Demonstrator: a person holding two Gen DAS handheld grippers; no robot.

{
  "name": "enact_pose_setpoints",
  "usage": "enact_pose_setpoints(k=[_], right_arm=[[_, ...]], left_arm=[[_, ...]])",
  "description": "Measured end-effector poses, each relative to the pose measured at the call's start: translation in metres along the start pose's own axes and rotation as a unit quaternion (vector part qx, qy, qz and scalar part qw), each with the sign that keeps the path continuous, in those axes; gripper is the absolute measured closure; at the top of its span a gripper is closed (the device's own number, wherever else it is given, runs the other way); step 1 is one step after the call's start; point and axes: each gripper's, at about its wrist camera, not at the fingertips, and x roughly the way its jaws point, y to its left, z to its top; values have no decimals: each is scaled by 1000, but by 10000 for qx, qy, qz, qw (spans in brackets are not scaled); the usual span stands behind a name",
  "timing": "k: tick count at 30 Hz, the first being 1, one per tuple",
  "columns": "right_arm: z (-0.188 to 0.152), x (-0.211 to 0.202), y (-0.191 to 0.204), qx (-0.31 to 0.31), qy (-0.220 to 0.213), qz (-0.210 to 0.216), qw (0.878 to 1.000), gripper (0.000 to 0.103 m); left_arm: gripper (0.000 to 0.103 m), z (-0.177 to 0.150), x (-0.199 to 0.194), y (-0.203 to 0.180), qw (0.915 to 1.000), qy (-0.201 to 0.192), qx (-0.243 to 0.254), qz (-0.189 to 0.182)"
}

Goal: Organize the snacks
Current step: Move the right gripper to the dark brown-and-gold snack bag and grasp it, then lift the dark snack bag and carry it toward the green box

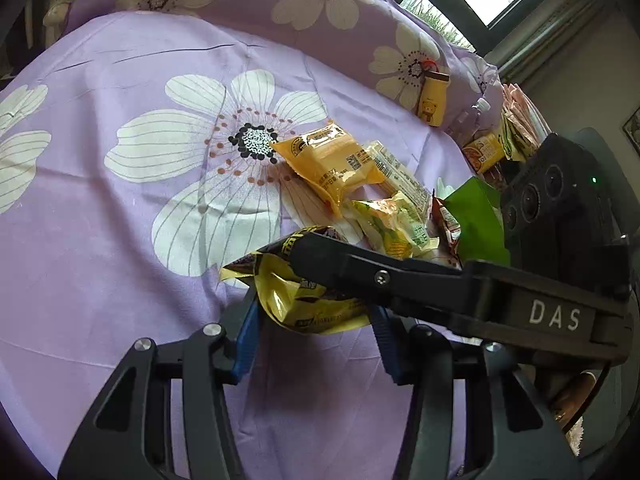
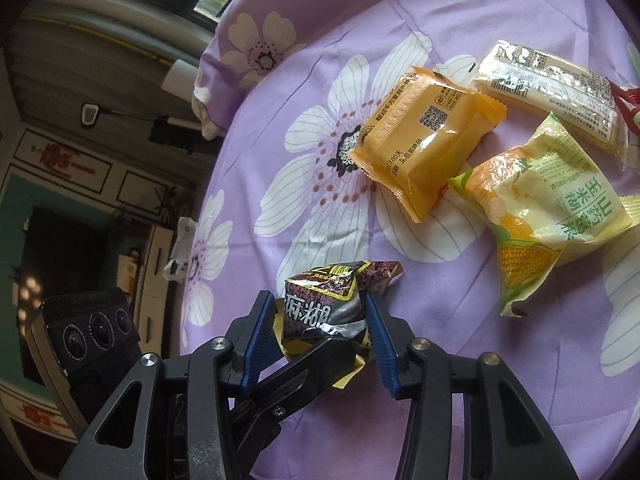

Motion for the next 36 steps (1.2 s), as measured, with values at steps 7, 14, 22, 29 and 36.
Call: enact_pose_setpoints(k=[7,14,22,29,36], right_arm=[[-5,-21,15,-296,-329,-38,9990,54],[-14,-41,30,-650,-706,-251,9951,54],[-19,-50,34,-799,-900,-331,9922,54],[-23,-57,40,-966,-1079,-365,9888,54],[-28,-66,48,-1184,-1285,-404,9838,54]], left_arm=[[54,0,-13,-15,9988,-301,364,-134],[54,-3,-22,-28,9957,-539,731,-207],[54,-5,-24,-34,9938,-634,886,-225],[54,-8,-31,-39,9907,-829,1051,-225],[54,-9,-37,-43,9875,-1012,1166,-310]])
